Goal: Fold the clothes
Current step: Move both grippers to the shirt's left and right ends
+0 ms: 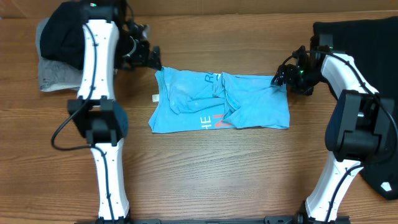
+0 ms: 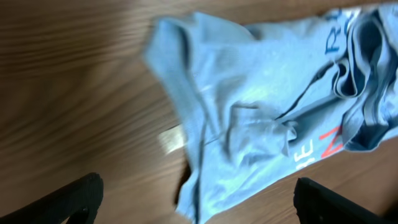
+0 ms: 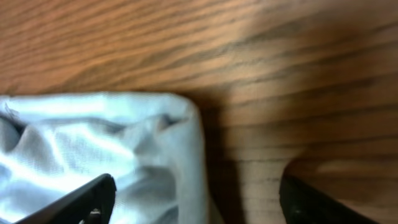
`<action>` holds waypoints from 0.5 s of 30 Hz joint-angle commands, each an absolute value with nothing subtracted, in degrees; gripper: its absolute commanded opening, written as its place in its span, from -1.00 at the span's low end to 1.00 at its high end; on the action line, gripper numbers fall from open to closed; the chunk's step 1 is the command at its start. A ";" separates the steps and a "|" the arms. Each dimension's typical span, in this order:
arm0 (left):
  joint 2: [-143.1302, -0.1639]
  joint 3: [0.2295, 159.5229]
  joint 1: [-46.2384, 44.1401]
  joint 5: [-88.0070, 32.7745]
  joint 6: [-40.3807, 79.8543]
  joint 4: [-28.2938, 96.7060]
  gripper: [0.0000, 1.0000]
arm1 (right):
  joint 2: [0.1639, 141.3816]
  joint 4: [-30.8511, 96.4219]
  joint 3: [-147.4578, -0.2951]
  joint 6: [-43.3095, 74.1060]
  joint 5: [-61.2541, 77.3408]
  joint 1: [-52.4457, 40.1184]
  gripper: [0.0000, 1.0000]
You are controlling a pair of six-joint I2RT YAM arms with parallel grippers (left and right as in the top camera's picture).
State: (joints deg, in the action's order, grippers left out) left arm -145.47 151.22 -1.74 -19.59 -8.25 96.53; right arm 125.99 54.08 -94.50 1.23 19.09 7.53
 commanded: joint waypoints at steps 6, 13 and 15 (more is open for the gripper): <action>-155.39 150.67 -6.68 -20.14 -15.16 96.84 1.00 | 124.20 56.71 -95.00 1.08 19.64 8.05 1.00; -155.41 149.82 -8.14 -8.38 -6.44 96.86 1.00 | 124.20 57.60 -94.98 1.37 19.64 8.05 1.00; -155.41 149.08 -8.67 -7.31 -5.32 96.86 1.00 | 124.20 57.60 -94.98 1.50 19.62 8.05 1.00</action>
